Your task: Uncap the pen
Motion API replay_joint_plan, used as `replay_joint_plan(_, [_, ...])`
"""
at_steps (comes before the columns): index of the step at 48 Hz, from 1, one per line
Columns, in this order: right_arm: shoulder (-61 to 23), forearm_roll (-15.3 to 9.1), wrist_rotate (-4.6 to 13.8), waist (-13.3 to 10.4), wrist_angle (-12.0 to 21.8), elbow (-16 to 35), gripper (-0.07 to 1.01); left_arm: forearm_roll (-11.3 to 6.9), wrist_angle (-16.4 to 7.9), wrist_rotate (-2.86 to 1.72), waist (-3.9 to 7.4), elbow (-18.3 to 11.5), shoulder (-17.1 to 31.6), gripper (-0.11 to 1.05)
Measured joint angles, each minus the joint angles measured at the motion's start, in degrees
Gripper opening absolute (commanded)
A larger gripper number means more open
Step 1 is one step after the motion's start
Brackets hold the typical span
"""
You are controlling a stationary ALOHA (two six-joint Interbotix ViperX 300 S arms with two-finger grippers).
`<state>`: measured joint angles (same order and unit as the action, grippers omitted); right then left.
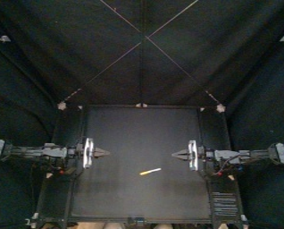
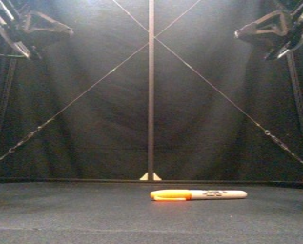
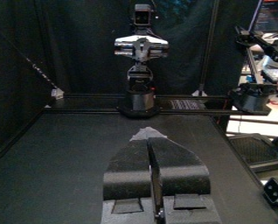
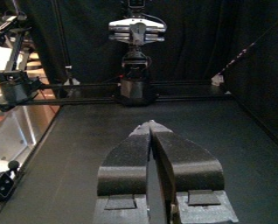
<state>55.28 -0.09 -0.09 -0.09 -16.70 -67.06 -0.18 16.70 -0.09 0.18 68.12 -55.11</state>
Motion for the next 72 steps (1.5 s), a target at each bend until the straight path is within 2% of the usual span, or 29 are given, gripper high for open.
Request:
replay_joint_plan(3, [-0.4, 0.2, 0.26, 0.0, 0.1, 0.1, -0.01, 0.00, 0.1, -0.09, -0.35, 0.4, 0.3, -0.03])
replay_joint_plan(11, [-6.4, 1.3, 2.29, 0.0, 1.2, 0.3, 0.00, -0.53, 0.1, -0.18, -1.67, 1.4, 2.4, -0.03])
replay_joint_plan(19, [-16.3, 1.9, 2.55, 0.4, 4.9, 4.0, 0.00, -0.62, 0.3, 0.00, -4.57, 1.2, 7.2, -0.03])
replay_joint_plan(22, [-20.4, 2.0, 2.46, 0.7, 6.6, 6.1, 0.00, -0.62, 0.3, -0.09, -5.01, 0.9, 9.2, -0.03])
replay_joint_plan(34, [-35.3, 0.8, 2.20, 4.1, 14.1, 13.4, 0.03, -0.62, 0.3, -0.09, -5.10, 0.6, 15.8, -0.02])
replay_joint_plan(40, [-42.1, 0.8, 2.29, 4.8, 17.5, 15.9, 0.16, -0.70, 0.3, 0.00, -5.10, 0.7, 17.0, 0.01])
replay_joint_plan(50, [-50.9, 1.2, 2.37, 6.2, 22.2, 20.4, 0.47, -0.70, 0.3, -0.09, -5.10, 0.6, 17.2, 0.18])
replay_joint_plan(58, [-54.8, 1.4, 2.29, 6.3, 26.1, 22.9, 0.66, -1.05, 0.4, -0.09, -5.19, 0.6, 17.2, 0.34])
replay_joint_plan(62, [-55.8, 1.5, 2.37, 6.0, 26.6, 23.5, 0.70, -1.93, 0.4, -0.09, -5.10, 0.6, 17.2, 0.41])
replay_joint_plan(72, [-56.3, 1.5, 2.37, 5.3, 26.8, 23.6, 0.70, -3.43, 0.4, -0.09, -5.10, 0.6, 17.2, 0.58])
